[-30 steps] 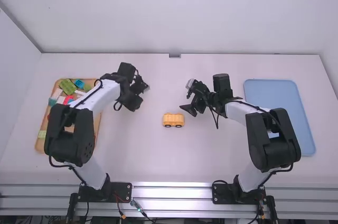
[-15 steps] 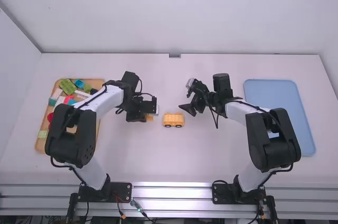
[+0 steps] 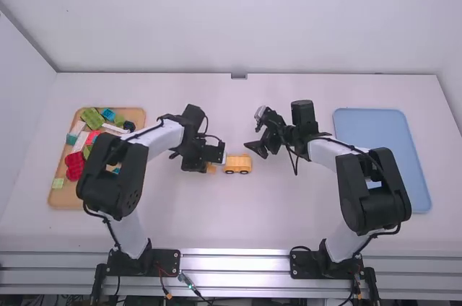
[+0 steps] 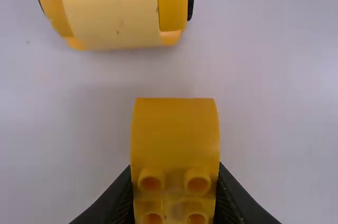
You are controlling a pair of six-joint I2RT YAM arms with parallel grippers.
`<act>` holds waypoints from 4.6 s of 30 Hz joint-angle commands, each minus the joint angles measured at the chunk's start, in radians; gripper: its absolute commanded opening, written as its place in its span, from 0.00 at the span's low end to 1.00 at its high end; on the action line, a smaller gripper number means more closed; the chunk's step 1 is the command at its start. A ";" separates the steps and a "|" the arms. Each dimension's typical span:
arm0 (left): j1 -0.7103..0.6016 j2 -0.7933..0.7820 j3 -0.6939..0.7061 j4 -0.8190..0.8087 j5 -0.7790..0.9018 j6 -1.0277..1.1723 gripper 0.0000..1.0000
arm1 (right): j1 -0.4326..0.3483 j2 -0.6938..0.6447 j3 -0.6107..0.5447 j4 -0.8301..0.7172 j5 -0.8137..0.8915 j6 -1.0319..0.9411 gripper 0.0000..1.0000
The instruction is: Assemble lego blocks to make yellow taxi
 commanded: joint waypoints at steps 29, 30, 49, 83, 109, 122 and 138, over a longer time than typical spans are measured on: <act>0.010 0.034 -0.037 0.085 -0.044 -0.126 0.51 | 0.003 -0.024 0.017 -0.004 -0.006 0.006 0.99; 0.010 0.034 -0.037 0.086 -0.043 -0.126 0.56 | 0.003 -0.024 0.017 -0.004 -0.006 0.006 0.99; 0.010 0.034 0.058 0.124 -0.046 -0.418 0.99 | 0.003 -0.024 0.017 0.034 -0.006 0.006 0.99; 0.290 0.034 -0.178 0.356 0.773 0.029 0.99 | 0.031 -0.024 -0.020 -0.156 -0.299 -0.367 0.99; 0.311 0.116 -0.362 0.823 0.733 -0.205 1.00 | 0.044 -0.024 -0.199 0.110 -0.296 -0.259 0.99; 0.305 0.176 -0.301 0.698 0.758 -0.115 0.93 | 0.044 -0.024 -0.198 0.126 -0.269 -0.231 0.99; 0.305 0.176 -0.388 0.906 0.748 -0.182 0.56 | 0.046 -0.024 -0.199 0.162 -0.269 -0.200 0.99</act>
